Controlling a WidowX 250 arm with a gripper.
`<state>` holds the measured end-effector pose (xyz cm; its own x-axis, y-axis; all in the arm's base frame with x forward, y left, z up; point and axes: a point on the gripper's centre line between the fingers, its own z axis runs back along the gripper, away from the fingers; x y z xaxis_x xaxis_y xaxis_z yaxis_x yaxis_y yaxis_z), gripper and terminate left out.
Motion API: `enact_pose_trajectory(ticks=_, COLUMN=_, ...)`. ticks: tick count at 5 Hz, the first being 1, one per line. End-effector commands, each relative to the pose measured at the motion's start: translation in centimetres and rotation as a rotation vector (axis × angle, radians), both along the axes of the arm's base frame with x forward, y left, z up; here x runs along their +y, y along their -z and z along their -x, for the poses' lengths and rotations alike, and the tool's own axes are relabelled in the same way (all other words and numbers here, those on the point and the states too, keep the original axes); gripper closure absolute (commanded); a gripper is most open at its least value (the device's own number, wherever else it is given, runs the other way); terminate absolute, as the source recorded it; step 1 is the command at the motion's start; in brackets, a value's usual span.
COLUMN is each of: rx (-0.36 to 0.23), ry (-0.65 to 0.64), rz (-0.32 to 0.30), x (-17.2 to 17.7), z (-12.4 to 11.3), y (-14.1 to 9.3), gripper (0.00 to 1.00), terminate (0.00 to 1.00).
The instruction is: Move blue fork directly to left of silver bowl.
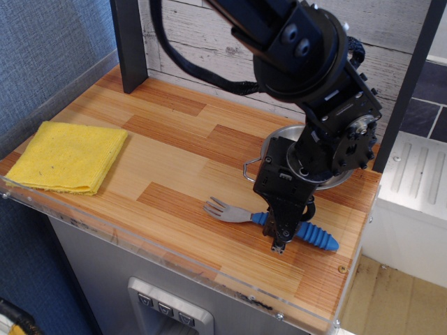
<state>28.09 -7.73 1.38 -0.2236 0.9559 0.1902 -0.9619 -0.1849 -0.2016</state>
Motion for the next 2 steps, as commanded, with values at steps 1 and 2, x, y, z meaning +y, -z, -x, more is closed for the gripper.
enact_pose_trajectory(ticks=1, rx=-0.061, ry=0.022, rz=0.019, x=-0.39, z=0.55, y=-2.42, gripper=1.0, terminate=0.0)
enact_pose_trajectory(ticks=2, rx=-0.079, ry=0.022, rz=0.022, x=-0.47, z=1.04, y=-3.36, gripper=1.0, terminate=0.0)
